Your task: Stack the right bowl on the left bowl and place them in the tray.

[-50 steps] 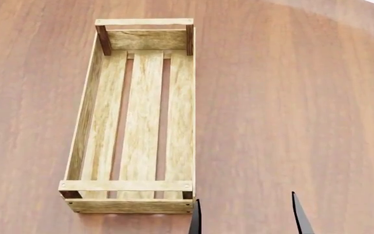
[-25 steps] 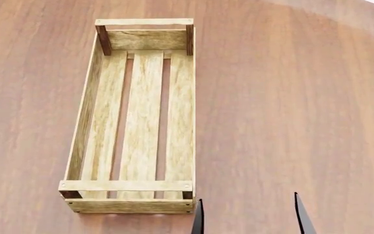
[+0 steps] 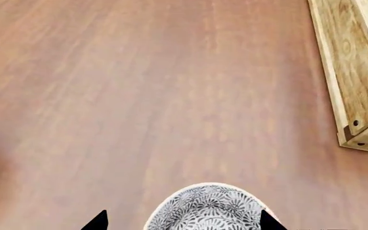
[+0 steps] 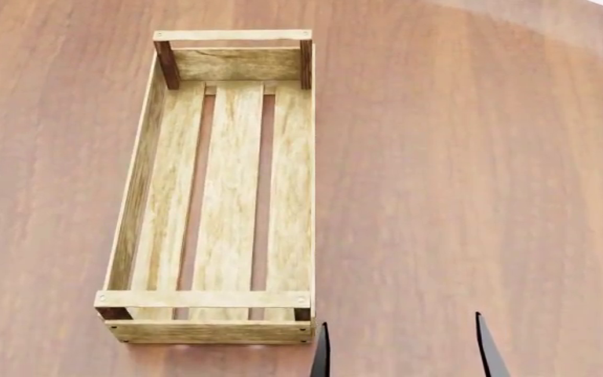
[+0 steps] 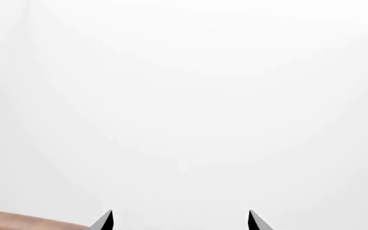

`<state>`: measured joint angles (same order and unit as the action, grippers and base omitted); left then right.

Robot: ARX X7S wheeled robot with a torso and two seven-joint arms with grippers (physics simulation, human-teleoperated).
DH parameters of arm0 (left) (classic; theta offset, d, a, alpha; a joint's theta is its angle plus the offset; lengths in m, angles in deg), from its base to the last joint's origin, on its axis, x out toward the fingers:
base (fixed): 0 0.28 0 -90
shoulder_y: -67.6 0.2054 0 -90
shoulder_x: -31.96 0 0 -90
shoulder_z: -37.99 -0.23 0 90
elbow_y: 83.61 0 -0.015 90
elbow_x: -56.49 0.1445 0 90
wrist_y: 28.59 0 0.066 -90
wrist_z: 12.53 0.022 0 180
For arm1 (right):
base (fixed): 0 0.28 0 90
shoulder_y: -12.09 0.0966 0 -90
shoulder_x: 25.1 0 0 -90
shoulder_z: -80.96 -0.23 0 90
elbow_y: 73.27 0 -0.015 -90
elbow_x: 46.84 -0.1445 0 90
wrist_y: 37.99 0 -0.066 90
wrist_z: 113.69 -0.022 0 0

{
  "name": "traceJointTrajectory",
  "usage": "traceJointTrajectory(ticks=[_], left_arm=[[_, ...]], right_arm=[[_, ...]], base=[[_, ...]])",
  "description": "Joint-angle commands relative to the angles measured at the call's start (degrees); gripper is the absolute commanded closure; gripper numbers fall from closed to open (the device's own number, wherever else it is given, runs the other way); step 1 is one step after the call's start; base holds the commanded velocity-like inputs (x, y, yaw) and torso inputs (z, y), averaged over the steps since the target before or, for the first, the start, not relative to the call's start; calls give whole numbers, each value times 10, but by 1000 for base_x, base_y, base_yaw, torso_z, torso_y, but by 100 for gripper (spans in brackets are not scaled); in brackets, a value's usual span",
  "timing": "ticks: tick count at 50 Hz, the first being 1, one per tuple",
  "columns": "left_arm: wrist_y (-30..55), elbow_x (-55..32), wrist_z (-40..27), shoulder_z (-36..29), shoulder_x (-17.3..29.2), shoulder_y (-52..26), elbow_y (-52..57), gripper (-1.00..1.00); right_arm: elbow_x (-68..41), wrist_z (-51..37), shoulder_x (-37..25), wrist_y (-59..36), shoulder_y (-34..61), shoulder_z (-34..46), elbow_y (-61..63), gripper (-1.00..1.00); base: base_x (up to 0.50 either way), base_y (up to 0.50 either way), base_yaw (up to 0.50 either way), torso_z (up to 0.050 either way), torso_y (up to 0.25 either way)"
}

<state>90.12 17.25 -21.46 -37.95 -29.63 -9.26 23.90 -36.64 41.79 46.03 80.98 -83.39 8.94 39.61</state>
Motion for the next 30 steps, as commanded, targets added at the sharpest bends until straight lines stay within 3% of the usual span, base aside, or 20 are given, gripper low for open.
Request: traceJointTrajectory(ticks=[1,30], left_arm=[[-1,2,6,21,-14,3,-7,-100],[6,-71,11,68,-40,11,-34,-100]], right_arm=[[12,10,9,2,0,-11,-1,-100],[20,8,5,-4,3,0,-6,-100]], base=[[0,0,0,0,0],[0,0,0,0,0]])
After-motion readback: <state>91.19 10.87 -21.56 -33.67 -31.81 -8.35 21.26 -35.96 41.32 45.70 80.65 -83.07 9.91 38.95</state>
